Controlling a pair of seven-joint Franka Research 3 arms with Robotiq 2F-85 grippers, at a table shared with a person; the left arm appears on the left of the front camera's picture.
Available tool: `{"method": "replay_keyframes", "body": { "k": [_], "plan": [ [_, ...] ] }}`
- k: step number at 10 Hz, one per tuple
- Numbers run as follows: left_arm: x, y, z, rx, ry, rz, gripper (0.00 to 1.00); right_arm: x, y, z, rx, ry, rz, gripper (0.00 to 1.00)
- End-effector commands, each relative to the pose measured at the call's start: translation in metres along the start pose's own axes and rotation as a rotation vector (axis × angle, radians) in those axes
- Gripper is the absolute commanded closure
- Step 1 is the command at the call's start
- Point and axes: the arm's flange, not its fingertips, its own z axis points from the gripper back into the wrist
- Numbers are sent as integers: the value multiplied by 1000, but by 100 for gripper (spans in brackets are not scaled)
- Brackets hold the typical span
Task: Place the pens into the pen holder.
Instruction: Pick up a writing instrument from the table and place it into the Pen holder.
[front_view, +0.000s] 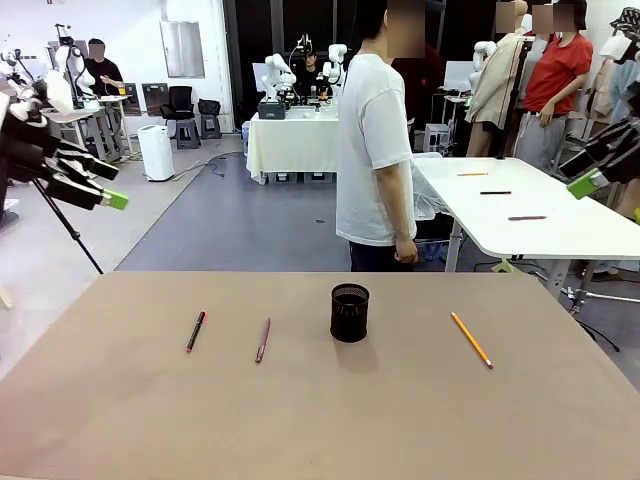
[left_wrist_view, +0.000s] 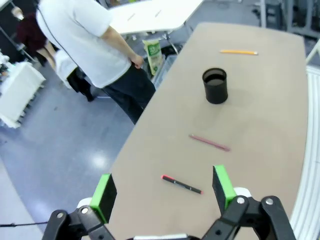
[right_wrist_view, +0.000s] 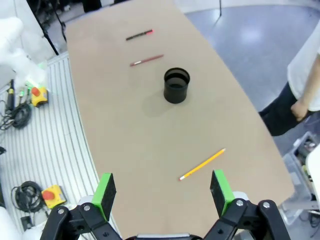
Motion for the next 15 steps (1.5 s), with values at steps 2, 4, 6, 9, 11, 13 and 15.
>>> {"method": "replay_keyframes", "body": {
  "k": [2,4,6,9,11,13,15],
  "plan": [
    [-8,4,0,-46,-46,68,0,-17,-25,6,13,-75,36,0],
    [-7,4,-1,-71,-12,97,0,-22,-29,5,-23,-61,46,0],
    [-4,0,-3,-116,59,138,0,-21,-29,5,-19,-62,43,0],
    [-3,-5,-1,-116,58,112,0,-22,-31,4,-20,-61,39,0],
    [-2,-9,-1,-142,51,120,0,-24,-34,5,-7,-45,28,0],
    [-4,-10,-2,-155,56,102,0,-26,-36,4,-19,-62,13,0],
    [-2,-11,-1,-132,75,135,0,-27,-30,0,-16,-32,7,0]
  ]
}}
